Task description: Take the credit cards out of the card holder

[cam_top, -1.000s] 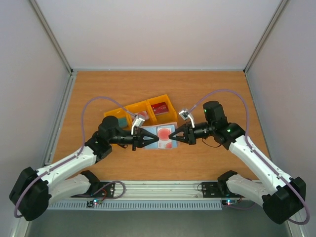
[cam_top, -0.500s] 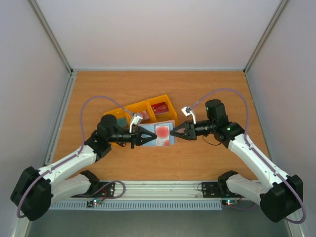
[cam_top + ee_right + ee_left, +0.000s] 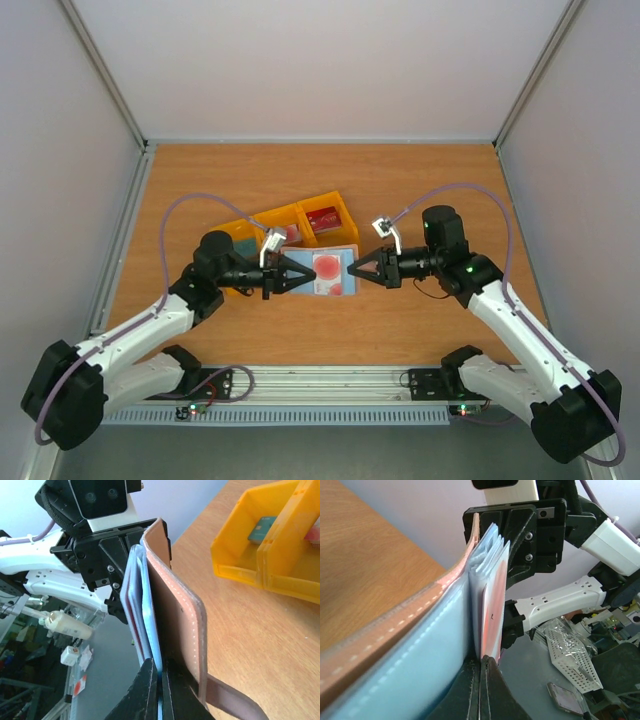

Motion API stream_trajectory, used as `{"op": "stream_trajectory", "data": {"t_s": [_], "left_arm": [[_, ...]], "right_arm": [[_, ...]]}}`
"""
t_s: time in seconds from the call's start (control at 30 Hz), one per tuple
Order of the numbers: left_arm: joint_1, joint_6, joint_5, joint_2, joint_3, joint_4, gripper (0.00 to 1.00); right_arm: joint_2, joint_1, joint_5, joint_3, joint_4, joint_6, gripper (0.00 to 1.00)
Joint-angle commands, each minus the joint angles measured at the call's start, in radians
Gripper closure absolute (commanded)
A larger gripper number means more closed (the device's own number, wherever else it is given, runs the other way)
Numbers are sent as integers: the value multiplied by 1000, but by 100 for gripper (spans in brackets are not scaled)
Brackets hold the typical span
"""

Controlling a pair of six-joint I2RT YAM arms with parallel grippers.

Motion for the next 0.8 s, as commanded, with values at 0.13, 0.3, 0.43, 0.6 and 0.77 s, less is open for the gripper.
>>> {"op": "stream_trajectory", "data": {"t_s": [0.13, 0.3, 0.43, 0.6, 0.77], "left_arm": [[38, 30, 77, -29, -2, -8, 100], [72, 69, 121, -38, 10, -87, 100], [105, 76, 141, -36, 16, -104, 100], [106, 51, 142, -34, 0, -29, 100], [68, 13, 47, -33, 3, 33, 100]], "right_arm": [[-20, -23, 2, 2, -20, -12, 99], [-34, -34, 22, 32, -97, -62, 99], [-31, -44, 6, 33, -102, -60, 99], [-18, -44, -19, 27, -73, -36, 99], [17, -40, -42, 28, -41, -10, 99]]}}
